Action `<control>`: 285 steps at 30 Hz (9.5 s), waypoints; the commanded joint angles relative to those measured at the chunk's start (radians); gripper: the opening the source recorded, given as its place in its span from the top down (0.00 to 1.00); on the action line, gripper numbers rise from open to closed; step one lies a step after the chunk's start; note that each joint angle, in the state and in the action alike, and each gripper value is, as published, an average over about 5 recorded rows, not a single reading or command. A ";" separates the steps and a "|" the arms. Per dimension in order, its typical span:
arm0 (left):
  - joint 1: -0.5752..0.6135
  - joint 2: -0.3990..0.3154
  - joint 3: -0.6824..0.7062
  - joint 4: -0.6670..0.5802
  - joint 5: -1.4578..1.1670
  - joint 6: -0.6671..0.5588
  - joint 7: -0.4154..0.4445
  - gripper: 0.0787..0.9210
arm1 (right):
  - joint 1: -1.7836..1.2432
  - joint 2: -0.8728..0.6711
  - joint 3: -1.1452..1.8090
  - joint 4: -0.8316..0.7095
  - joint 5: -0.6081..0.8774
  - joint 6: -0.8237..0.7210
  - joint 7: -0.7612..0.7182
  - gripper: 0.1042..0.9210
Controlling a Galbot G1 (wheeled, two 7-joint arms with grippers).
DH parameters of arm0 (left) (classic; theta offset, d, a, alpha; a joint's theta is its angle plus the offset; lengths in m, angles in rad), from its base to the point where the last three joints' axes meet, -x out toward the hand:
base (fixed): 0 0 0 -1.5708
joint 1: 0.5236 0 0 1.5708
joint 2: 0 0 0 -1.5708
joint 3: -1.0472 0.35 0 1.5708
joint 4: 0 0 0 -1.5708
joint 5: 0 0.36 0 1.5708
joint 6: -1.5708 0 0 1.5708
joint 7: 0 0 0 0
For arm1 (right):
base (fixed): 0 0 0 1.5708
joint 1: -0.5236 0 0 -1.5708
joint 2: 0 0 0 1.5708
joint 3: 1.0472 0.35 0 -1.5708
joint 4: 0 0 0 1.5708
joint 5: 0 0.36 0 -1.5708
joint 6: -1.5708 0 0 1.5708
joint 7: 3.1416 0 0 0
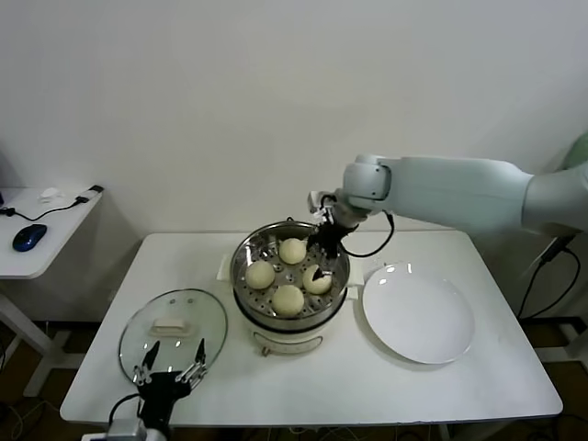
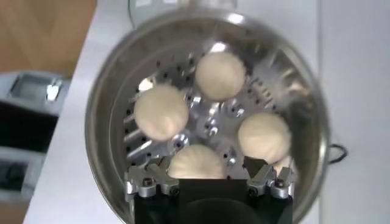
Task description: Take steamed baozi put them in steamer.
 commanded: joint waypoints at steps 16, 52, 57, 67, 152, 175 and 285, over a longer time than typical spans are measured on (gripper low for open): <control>-0.059 0.047 -0.028 0.039 -0.003 -0.047 0.025 0.12 | -1.460 -0.567 1.773 0.262 -0.217 0.169 0.797 0.12; -0.197 0.237 -0.055 0.680 1.370 -0.381 -0.442 0.12 | -2.208 0.066 2.117 0.258 -0.472 0.645 0.740 0.12; -0.251 0.224 -0.054 0.735 1.406 -0.345 -0.435 0.12 | -2.211 0.059 2.099 0.283 -0.470 0.632 0.760 0.12; -0.333 0.211 -0.047 0.728 1.430 -0.277 -0.409 0.12 | -2.230 0.061 2.095 0.322 -0.474 0.619 0.781 0.12; -0.756 0.139 0.636 0.204 1.600 0.564 0.358 0.93 | -2.295 0.045 2.076 0.437 -0.610 0.489 0.890 0.12; -0.839 -0.071 0.723 0.475 1.692 0.571 0.337 0.93 | -2.308 0.071 2.112 0.394 -0.606 0.535 0.876 0.12; -0.308 0.217 0.019 0.523 -0.180 -0.433 -0.024 0.12 | -2.257 0.074 2.079 0.350 -0.548 0.656 0.883 0.12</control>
